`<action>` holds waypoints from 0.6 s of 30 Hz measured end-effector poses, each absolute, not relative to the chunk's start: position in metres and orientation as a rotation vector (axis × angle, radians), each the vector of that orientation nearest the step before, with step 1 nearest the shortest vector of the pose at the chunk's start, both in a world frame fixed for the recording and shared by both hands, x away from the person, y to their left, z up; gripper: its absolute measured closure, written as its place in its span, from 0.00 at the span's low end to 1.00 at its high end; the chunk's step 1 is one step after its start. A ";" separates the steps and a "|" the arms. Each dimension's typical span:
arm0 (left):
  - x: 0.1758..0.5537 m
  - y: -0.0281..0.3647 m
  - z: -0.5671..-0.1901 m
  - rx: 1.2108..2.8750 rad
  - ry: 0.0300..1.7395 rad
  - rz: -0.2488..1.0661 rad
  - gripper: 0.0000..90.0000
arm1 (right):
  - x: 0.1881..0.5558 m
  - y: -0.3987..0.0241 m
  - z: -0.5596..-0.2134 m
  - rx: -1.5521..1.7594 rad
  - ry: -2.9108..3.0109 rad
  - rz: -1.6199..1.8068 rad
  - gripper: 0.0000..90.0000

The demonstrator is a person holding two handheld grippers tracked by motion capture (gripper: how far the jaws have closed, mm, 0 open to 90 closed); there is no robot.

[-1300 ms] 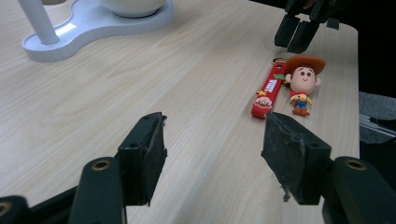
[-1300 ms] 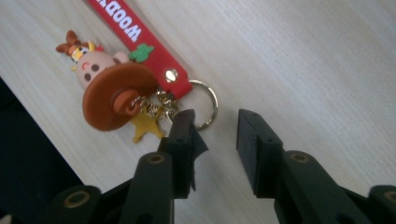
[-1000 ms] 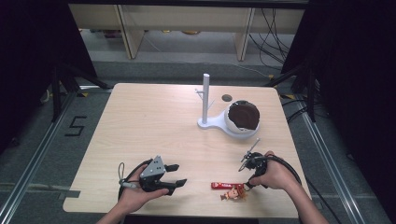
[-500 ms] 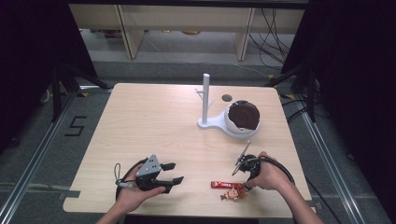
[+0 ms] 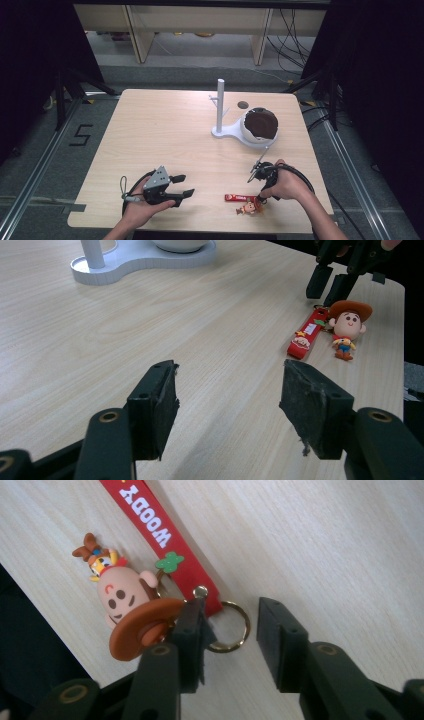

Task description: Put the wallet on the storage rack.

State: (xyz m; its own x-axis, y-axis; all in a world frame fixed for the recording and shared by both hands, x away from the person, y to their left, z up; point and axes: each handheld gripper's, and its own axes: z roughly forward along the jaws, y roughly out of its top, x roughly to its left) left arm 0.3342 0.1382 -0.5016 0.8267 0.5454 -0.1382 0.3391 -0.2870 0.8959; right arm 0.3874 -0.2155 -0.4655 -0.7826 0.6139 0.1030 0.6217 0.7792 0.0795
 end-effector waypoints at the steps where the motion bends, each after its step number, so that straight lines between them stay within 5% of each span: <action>1: 0.334 0.138 -0.502 1.901 0.665 0.231 0.43 | 0.387 -0.214 -0.466 -1.017 -2.885 -0.177 0.69; 12: 0.335 0.140 -0.503 1.915 0.665 0.230 0.43 | 0.390 -0.210 -0.471 -0.897 -2.938 -0.137 0.58; 18: 0.335 0.139 -0.503 1.902 0.672 0.225 0.43 | 0.392 -0.211 -0.472 -0.838 -2.985 -0.145 0.60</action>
State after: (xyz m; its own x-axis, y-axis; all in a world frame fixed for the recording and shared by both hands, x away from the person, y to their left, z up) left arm 0.3351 0.1391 -0.5034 0.8240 0.5471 -0.1474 0.3487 -0.2844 0.8930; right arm 0.3916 -0.2108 -0.4716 -0.8534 0.5176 0.0617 0.5212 0.8498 0.0793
